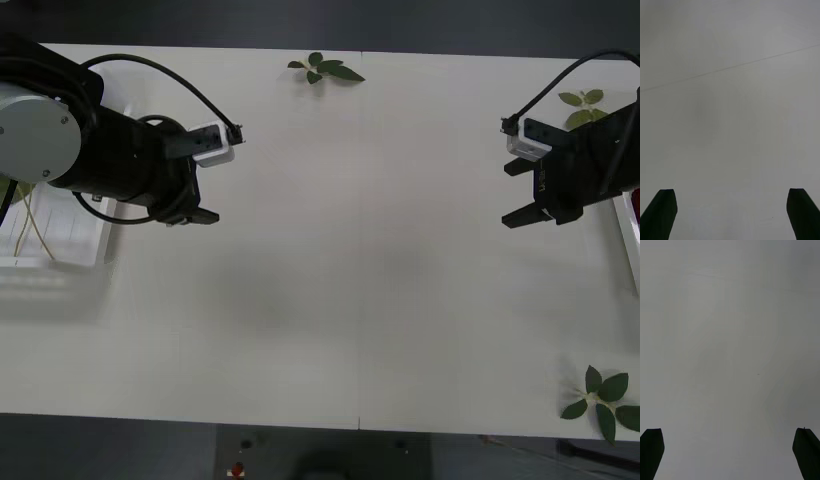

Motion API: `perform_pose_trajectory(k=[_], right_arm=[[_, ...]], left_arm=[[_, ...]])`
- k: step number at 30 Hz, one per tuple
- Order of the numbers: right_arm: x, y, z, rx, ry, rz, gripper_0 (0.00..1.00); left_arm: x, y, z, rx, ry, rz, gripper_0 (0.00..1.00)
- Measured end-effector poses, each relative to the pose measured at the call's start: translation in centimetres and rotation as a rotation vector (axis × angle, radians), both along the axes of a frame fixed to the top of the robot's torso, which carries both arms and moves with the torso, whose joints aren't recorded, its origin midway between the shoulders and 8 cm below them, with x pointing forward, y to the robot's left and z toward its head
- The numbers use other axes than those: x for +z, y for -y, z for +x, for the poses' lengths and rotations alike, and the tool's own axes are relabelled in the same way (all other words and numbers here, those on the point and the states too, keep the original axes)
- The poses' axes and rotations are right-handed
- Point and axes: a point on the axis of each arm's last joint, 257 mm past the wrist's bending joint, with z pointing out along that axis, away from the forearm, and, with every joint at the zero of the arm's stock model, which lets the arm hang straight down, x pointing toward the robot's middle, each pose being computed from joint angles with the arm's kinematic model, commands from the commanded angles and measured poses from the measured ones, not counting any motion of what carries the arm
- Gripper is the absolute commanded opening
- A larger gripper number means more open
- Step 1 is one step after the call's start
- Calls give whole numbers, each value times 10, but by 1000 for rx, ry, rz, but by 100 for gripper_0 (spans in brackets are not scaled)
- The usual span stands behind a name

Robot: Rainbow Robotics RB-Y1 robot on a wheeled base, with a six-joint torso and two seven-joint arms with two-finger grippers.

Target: Put the red flowers into the right box and the blue flowers into the left box

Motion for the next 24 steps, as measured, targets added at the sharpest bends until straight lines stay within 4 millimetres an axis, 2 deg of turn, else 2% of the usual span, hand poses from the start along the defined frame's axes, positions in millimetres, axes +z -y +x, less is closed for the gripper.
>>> perform_pose_trajectory(k=[7, 24], right_arm=[[0, 0, 0, 0, 0, 0, 86], [0, 0, 0, 0, 0, 0, 85]], left_arm=[[13, 12, 7, -9, 45, -61, 100], [14, 19, 3, -25, 32, -87, 100]])
